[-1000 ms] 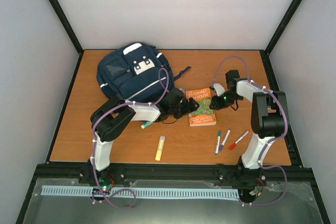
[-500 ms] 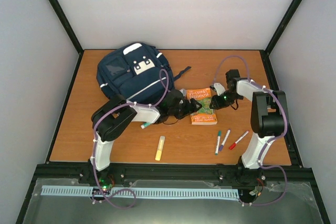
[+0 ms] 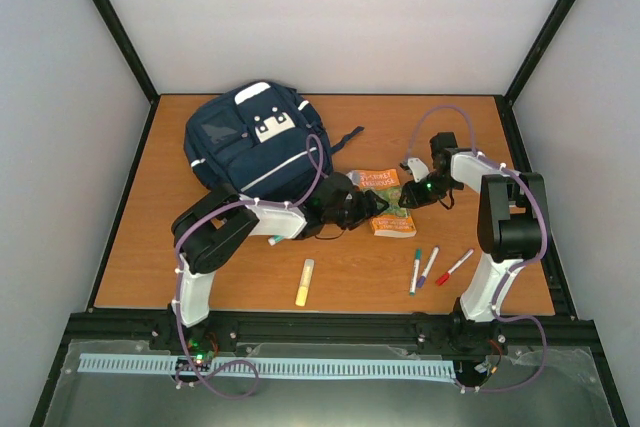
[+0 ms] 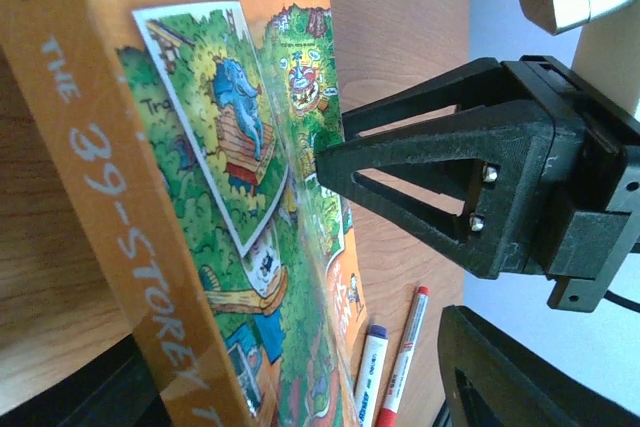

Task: Pack the student bag
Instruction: Pick up the book from the center of the board.

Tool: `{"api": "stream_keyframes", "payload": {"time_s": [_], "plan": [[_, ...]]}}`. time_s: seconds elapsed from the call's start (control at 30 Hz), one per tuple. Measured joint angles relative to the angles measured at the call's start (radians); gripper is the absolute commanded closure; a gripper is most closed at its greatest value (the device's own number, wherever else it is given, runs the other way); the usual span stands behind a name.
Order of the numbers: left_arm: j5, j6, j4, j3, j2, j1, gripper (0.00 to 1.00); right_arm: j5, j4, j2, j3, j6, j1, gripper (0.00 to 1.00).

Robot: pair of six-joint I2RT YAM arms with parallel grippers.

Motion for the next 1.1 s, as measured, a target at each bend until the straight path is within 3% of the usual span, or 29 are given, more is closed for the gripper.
{"api": "stream_keyframes", "payload": {"time_s": [0.37, 0.73, 0.8, 0.9, 1.03, 1.1], "plan": [[-0.022, -0.045, -0.002, -0.032, 0.000, 0.000, 0.55, 0.002, 0.008, 0.002, -0.002, 0.002, 0.000, 0.59], [-0.031, 0.009, -0.026, -0.061, -0.055, -0.001, 0.87, -0.012, 0.009, -0.048, -0.041, 0.022, -0.032, 0.47], [-0.027, 0.058, -0.073, -0.061, -0.111, -0.002, 0.98, -0.008, -0.013, -0.098, -0.057, 0.018, -0.060, 0.42], [-0.045, 0.144, -0.167, -0.056, -0.197, -0.003, 0.99, -0.005, -0.039, -0.219, -0.063, 0.004, -0.109, 0.33], [-0.122, 0.290, -0.359, -0.032, -0.358, 0.000, 0.99, -0.013, -0.072, -0.428, -0.046, -0.023, -0.142, 0.05], [-0.154, 0.356, -0.426, -0.030, -0.441, 0.009, 0.99, -0.024, -0.085, -0.503, -0.024, -0.021, -0.142, 0.00]]}}
